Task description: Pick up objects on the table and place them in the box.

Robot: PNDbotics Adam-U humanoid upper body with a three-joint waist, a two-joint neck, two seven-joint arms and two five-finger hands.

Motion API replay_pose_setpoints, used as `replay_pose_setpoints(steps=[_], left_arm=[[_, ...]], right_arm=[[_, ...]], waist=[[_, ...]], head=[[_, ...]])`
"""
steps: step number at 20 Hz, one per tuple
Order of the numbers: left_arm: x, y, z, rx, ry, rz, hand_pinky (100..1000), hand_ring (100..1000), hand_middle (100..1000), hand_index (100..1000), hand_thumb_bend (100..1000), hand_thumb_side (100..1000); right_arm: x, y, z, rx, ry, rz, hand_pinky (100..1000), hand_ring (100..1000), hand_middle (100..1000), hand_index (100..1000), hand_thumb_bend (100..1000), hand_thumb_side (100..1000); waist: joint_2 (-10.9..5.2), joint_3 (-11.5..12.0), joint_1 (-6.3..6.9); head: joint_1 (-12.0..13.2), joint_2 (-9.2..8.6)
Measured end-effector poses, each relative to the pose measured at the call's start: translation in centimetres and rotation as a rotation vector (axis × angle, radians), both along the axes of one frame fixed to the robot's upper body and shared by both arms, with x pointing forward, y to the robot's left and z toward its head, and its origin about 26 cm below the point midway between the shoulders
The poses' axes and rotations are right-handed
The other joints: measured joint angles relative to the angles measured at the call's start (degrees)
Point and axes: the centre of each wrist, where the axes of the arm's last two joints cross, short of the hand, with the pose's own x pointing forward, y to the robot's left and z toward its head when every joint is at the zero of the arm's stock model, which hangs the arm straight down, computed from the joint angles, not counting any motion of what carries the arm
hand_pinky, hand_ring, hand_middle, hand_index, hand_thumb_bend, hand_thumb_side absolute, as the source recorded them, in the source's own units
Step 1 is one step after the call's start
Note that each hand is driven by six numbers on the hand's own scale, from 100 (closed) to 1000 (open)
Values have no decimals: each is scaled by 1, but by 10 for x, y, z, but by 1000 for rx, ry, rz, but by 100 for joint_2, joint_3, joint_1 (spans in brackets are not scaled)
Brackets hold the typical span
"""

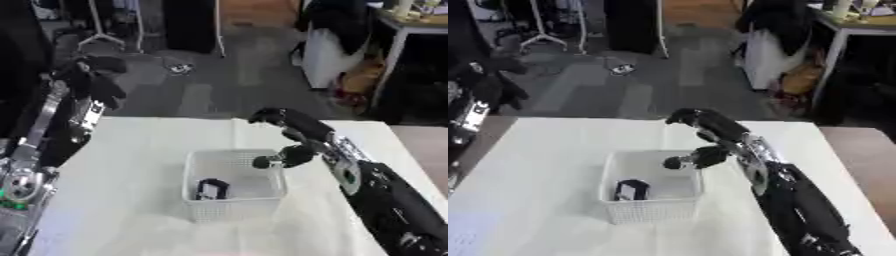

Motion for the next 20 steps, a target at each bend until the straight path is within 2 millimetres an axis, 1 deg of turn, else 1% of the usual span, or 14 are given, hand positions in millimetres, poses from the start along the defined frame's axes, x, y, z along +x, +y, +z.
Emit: replay_pose_setpoints(steps=[4,5,6,7,8,9,10,12,13,14,15,16,19,20], left_arm=[[0,0,0,0,0,0,412,532,675,789,132,888],[0,0,0,0,0,0,412,532,675,789,132,888],[0,0,0,0,0,0,412,532,675,789,132,888],[0,0,0,0,0,0,411,532,675,788,132,888],[0,0,0,0,0,0,412,532,675,788,132,888],[0,0,0,0,0,0,411,532,675,788,131,888],[0,0,0,0,0,0,411,532,675,788,131,888],[0,0,0,0,0,0,411,532,675,788,131,888],[0,0,0,0,0,0,412,532,676,787,131,887],[0,0,0,0,-1,0,412,532,676,787,131,887],[0,0,0,0,-1,0,412,533,676,787,131,887],[0,0,0,0,-1,0,412,533,676,787,131,887],[0,0,0,-2,-3,0,412,533,676,786,131,887],[0,0,1,-2,-4,1,413,533,677,786,131,887]], right_arm=[[0,-1,0,8,-5,-10,870,767,791,868,833,1000],[0,-1,0,13,-8,-11,807,729,755,852,847,1000],[0,-2,1,27,-13,-15,841,748,770,859,844,1000],[-1,-3,0,46,-16,-22,671,613,652,841,804,1000],[-2,-5,-1,74,-19,-30,765,697,727,845,845,1000],[-4,-7,-2,106,-22,-38,462,471,531,794,739,1000],[-6,-9,-3,155,-25,-47,462,471,531,794,739,1000],[-14,-13,-5,266,-21,-60,369,397,441,642,566,1000],[-20,-15,-6,318,-15,-58,325,367,395,578,521,1000],[-27,-17,-3,361,-13,-48,346,380,410,598,533,1000],[-33,-18,2,396,-11,-37,218,287,318,500,474,925],[-40,-18,10,436,-18,-22,243,308,340,522,491,947],[-70,-15,26,569,-31,11,197,265,292,474,447,905],[-81,-15,34,612,-43,20,163,226,251,432,430,856]], waist=[[0,0,0],[0,0,0],[0,0,0],[1,0,0],[3,0,0],[7,0,0],[12,0,0],[33,-2,0],[41,-6,2],[41,-12,3],[41,-26,8],[42,-36,16],[42,-73,40],[42,-75,46]], head=[[0,-1],[0,-4],[0,-25],[0,-31],[-5,-87],[-14,-152],[-71,-271],[-215,-551],[-293,-711],[-372,-871],[-438,-1003],[-499,-1157],[-592,-1567],[-610,-1679]])
